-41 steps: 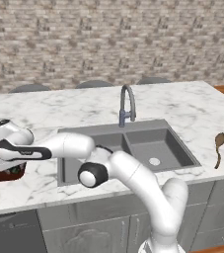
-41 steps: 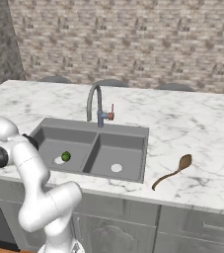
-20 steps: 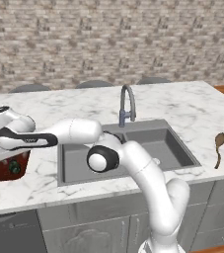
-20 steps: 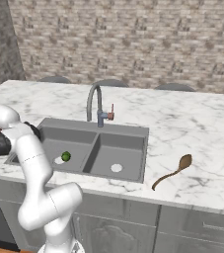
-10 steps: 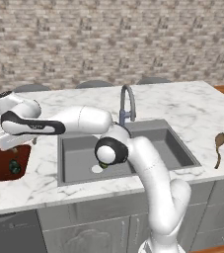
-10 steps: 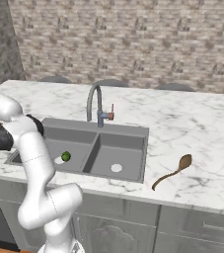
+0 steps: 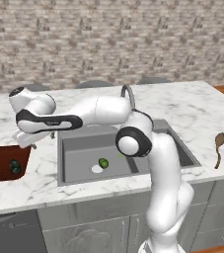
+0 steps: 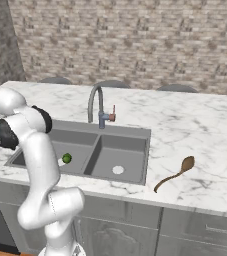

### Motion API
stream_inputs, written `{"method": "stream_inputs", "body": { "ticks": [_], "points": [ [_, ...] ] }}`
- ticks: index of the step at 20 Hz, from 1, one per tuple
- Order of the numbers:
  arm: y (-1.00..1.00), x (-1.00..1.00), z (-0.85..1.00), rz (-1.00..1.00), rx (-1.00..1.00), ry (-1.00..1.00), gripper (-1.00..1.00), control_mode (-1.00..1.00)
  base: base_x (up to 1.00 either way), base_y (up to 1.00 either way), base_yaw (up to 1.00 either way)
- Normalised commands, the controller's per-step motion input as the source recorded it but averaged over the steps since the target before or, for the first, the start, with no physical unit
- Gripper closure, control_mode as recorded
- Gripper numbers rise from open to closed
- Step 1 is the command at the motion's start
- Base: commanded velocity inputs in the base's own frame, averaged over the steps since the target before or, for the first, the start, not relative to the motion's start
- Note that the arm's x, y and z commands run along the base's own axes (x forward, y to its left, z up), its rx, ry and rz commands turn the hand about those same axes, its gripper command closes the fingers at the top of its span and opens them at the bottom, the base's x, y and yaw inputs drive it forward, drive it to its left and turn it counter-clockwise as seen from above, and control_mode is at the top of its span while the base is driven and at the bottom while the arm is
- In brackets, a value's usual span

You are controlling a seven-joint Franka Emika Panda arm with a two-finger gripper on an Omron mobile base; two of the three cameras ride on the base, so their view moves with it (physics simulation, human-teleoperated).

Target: Pick up all produce items and place them in the sink. Turn on the sink faucet to wash them. Then turn the sink off and put them in the tray.

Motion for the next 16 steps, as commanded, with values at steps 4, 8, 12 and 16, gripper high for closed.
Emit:
{"method": "stream_inputs", "body": {
  "ticks": [4,8,12,16],
  "points": [
    [-1.0,-0.23,0.0,-0.01,0.16,-0.07,-1.0,-1.0,0.0,0.0,0.0],
    [-1.0,-0.13,-0.01,-0.01,0.17,-0.04,-1.0,-1.0,0.0,0.0,0.0],
    [-1.0,-0.09,-0.13,-0.01,0.16,-0.02,-1.0,-1.0,0.0,0.0,0.0],
    [-0.97,-0.02,-0.15,0.0,0.14,0.0,-1.0,-1.0,0.0,0.0,0.0]
  ]
}}
